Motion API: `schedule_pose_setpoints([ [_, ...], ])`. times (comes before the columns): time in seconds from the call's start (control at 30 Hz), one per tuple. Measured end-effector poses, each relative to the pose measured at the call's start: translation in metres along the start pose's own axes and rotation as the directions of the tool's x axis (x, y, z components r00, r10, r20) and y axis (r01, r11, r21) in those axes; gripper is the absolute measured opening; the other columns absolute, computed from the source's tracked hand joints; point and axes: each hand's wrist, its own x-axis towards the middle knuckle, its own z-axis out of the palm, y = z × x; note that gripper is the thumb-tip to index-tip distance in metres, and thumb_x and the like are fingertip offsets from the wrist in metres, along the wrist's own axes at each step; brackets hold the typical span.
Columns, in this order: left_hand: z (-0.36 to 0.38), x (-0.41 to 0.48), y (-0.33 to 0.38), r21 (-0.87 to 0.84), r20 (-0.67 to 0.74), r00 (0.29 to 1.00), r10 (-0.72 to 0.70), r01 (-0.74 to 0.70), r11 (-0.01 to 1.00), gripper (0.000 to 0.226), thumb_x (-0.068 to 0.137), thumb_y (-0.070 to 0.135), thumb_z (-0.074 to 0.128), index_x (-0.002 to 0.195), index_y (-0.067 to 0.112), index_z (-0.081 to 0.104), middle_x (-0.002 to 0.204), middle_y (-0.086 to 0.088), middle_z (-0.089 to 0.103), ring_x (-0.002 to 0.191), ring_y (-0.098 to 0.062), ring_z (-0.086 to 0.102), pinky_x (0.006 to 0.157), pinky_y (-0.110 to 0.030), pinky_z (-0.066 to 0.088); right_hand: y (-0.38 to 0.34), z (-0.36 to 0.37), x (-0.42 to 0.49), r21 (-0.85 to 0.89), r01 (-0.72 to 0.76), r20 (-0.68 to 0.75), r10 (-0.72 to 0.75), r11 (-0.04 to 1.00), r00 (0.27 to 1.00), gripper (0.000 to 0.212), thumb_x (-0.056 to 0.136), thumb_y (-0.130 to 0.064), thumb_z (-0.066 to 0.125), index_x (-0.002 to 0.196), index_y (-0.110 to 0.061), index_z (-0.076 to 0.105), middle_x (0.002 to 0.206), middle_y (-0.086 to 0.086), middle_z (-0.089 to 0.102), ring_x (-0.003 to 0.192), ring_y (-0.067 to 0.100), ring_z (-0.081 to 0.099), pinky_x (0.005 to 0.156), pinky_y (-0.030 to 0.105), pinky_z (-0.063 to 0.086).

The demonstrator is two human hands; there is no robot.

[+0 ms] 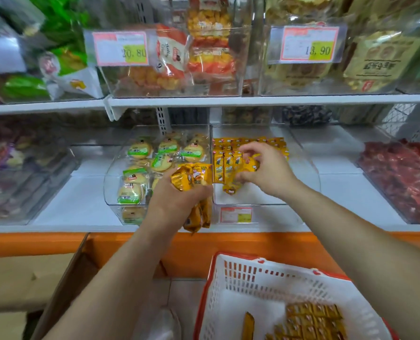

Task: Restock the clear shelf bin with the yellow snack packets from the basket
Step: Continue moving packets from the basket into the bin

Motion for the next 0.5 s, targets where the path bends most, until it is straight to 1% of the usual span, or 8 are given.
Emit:
schedule_pose_setpoints([
  [0.07,-0.007,0.001,-0.004,0.001,0.004,1.0,0.027,-0.027,1.0,0.02,0.08,0.022,0.084,0.094,0.026,0.07,0.077,0.01,0.076,0.067,-0.006,0.073,0.053,-0.02,0.056,0.008,0.023,0.025,-0.135,-0.004,0.025,0.007,0.991,1.0,0.064,0.059,-0.023,0.095,0.116,-0.019,0.067,0.105,-0.004,0.06,0.097,0.013,0.057,0.08,0.023,0.041],
  [0.13,-0.013,0.002,-0.008,0.0,0.004,0.999,0.042,-0.042,0.999,0.021,0.08,0.022,0.084,0.094,0.028,0.07,0.078,0.012,0.076,0.069,-0.003,0.073,0.052,-0.016,0.053,0.018,0.043,0.047,-0.215,-0.022,0.034,0.03,0.976,0.999,0.059,0.06,-0.024,0.095,0.112,-0.018,0.068,0.11,0.001,0.064,0.1,0.015,0.058,0.077,0.019,0.035],
  [0.2,-0.017,0.004,-0.011,0.008,-0.005,0.999,0.033,-0.033,0.999,0.028,0.078,0.025,0.086,0.101,0.029,0.07,0.083,0.011,0.077,0.073,-0.005,0.074,0.059,-0.02,0.055,0.027,0.058,0.064,-0.285,-0.05,0.019,0.058,0.957,0.998,0.053,0.062,-0.029,0.094,0.108,-0.024,0.069,0.115,0.001,0.068,0.107,0.02,0.06,0.08,0.023,0.041],
  [0.27,-0.02,0.007,-0.014,0.005,-0.008,1.0,0.02,-0.02,1.0,0.035,0.077,0.026,0.086,0.107,0.029,0.069,0.087,0.008,0.078,0.076,-0.006,0.074,0.064,-0.024,0.056,0.032,0.066,0.076,-0.366,-0.056,-0.003,0.059,0.929,0.998,0.05,0.062,-0.036,0.093,0.106,-0.032,0.07,0.114,0.001,0.069,0.11,0.024,0.06,0.084,0.031,0.047],
  [0.3,-0.021,0.008,-0.016,0.003,-0.009,1.0,0.015,-0.015,1.0,0.037,0.077,0.027,0.086,0.109,0.029,0.068,0.088,0.007,0.078,0.078,-0.007,0.075,0.066,-0.025,0.056,0.035,0.07,0.08,-0.386,-0.046,0.0,0.049,0.921,0.999,0.049,0.062,-0.036,0.092,0.106,-0.033,0.071,0.113,0.002,0.07,0.109,0.025,0.06,0.083,0.032,0.047],
  [0.37,-0.022,0.012,-0.018,-0.001,-0.008,1.0,0.008,-0.008,1.0,0.042,0.075,0.028,0.087,0.112,0.029,0.067,0.09,0.007,0.077,0.08,-0.007,0.074,0.07,-0.027,0.057,0.039,0.079,0.086,-0.38,-0.016,0.035,0.032,0.925,0.999,0.052,0.063,-0.03,0.092,0.11,-0.028,0.071,0.116,0.004,0.068,0.109,0.027,0.06,0.082,0.031,0.044],
  [0.43,-0.022,0.015,-0.02,-0.008,-0.005,1.0,0.002,-0.002,1.0,0.044,0.075,0.028,0.087,0.114,0.03,0.066,0.092,0.008,0.077,0.082,-0.007,0.074,0.068,-0.025,0.055,0.042,0.087,0.088,-0.392,0.023,0.076,0.008,0.92,0.997,0.054,0.066,-0.025,0.09,0.115,-0.022,0.068,0.117,0.008,0.063,0.108,0.028,0.058,0.085,0.032,0.044],
  [0.5,-0.022,0.018,-0.022,-0.015,0.0,1.0,-0.009,0.009,1.0,0.046,0.076,0.03,0.087,0.116,0.031,0.065,0.091,0.009,0.077,0.081,-0.005,0.074,0.063,-0.02,0.054,0.045,0.091,0.087,-0.398,0.037,0.069,-0.01,0.917,0.998,0.053,0.071,-0.02,0.087,0.119,-0.02,0.066,0.118,0.008,0.059,0.108,0.029,0.058,0.09,0.035,0.046],
])
